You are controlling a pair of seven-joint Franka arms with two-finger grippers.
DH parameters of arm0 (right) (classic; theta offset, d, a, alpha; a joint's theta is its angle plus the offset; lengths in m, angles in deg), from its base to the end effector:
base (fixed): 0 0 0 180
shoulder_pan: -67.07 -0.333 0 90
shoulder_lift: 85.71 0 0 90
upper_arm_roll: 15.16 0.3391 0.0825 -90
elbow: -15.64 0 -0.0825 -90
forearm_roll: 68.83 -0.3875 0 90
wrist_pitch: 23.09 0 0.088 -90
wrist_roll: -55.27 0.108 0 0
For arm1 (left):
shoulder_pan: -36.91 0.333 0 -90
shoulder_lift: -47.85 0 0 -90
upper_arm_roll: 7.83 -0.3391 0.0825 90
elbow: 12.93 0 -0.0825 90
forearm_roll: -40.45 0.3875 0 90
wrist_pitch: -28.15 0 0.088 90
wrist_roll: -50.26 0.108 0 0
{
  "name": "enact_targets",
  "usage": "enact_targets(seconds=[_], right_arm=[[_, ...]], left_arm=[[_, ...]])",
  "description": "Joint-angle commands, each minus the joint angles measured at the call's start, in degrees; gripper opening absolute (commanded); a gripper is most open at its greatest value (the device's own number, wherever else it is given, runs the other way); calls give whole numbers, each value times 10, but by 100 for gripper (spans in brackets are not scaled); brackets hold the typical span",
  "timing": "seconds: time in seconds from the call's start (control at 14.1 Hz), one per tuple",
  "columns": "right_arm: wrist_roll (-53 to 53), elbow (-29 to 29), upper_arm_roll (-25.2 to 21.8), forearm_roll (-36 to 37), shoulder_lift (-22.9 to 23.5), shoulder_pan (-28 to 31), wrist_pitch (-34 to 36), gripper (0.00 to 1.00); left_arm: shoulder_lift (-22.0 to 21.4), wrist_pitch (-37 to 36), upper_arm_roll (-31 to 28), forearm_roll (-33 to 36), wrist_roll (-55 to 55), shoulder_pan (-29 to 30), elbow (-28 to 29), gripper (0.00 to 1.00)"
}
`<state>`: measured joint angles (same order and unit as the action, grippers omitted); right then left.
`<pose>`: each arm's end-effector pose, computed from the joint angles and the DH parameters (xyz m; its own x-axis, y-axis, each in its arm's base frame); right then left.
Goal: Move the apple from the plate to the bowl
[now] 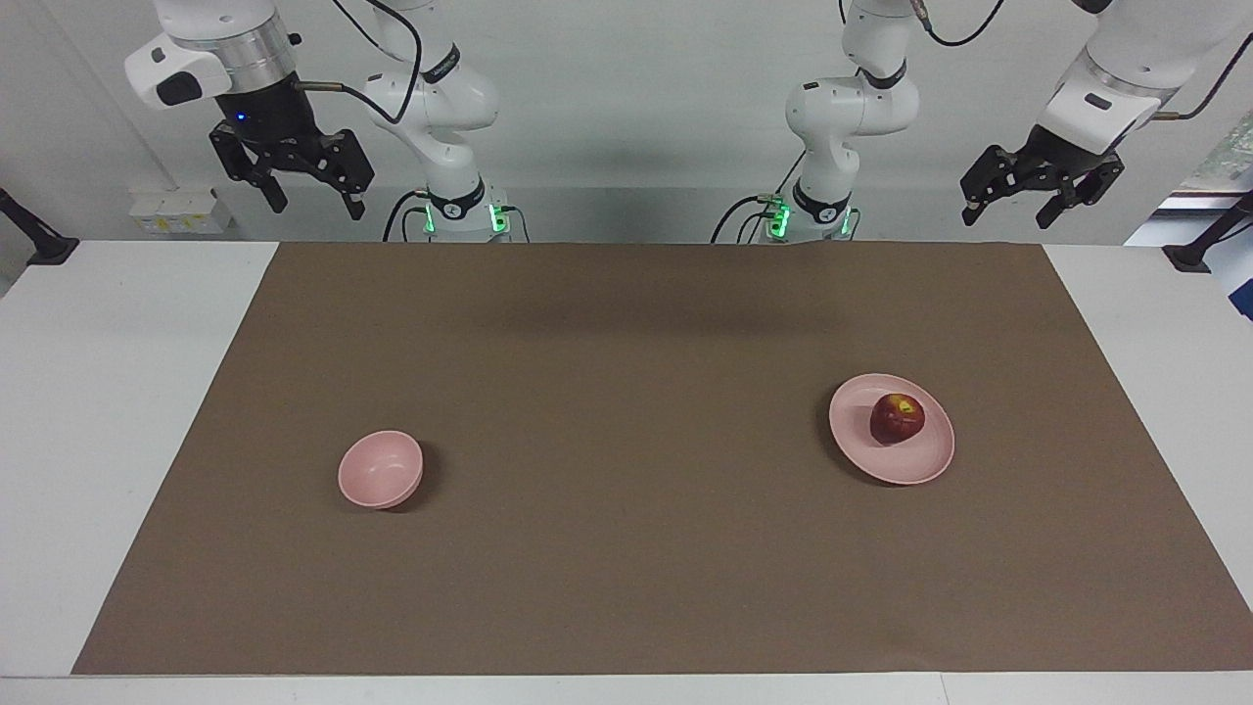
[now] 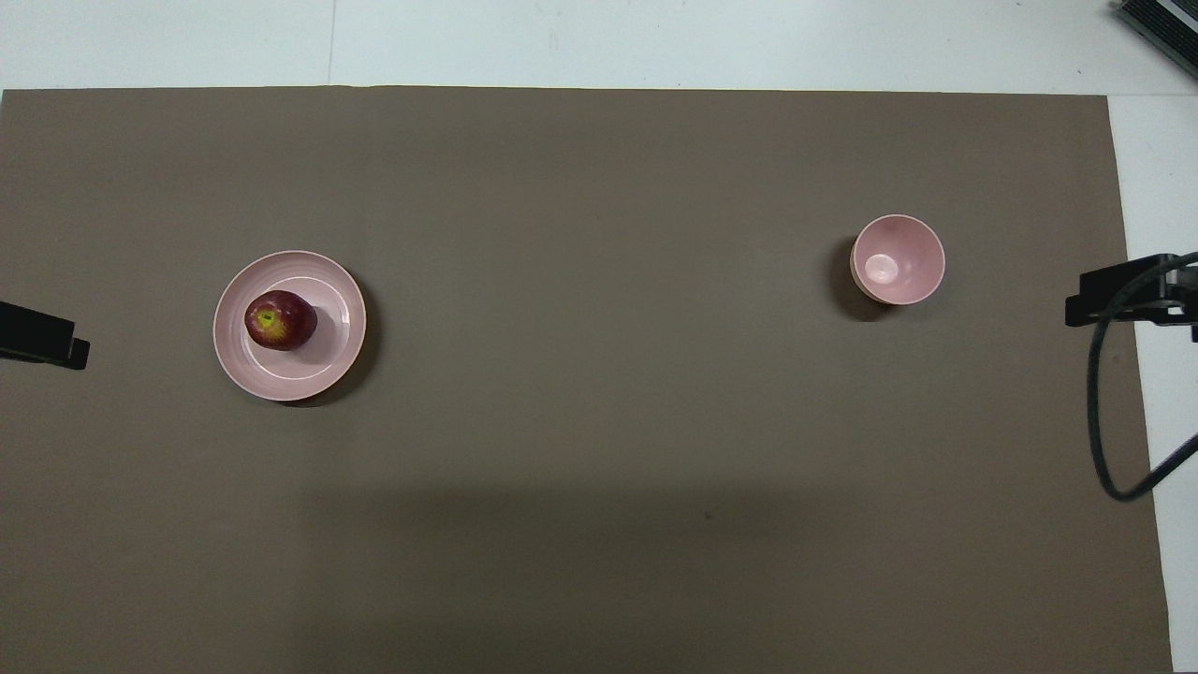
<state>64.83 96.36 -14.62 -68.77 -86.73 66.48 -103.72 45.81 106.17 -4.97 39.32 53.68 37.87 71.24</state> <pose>0.5326 0.0104 0.7174 0.9890 -0.1468 0.0162 -0.1468 -0.9892 -0.0015 0.5226 -0.0204 0.6956 0.9928 -0.0965 -0.0705 -0.0952 -0.9952 0.0220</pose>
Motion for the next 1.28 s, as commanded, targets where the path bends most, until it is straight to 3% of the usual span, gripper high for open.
enact_targets(seconds=[0.0,0.99,1.21], right_arm=[[-15,14,3,-15,-13,9,3,100],[-15,14,3,-15,-13,9,3,100],[-15,14,3,-15,-13,9,3,100]], left_arm=[[8,-5,-4,8,-7,-11,-17,100],[5,-3,-2,2,-11,-10,-15,100],[-4,12,-1,1,-10,-15,8,100]])
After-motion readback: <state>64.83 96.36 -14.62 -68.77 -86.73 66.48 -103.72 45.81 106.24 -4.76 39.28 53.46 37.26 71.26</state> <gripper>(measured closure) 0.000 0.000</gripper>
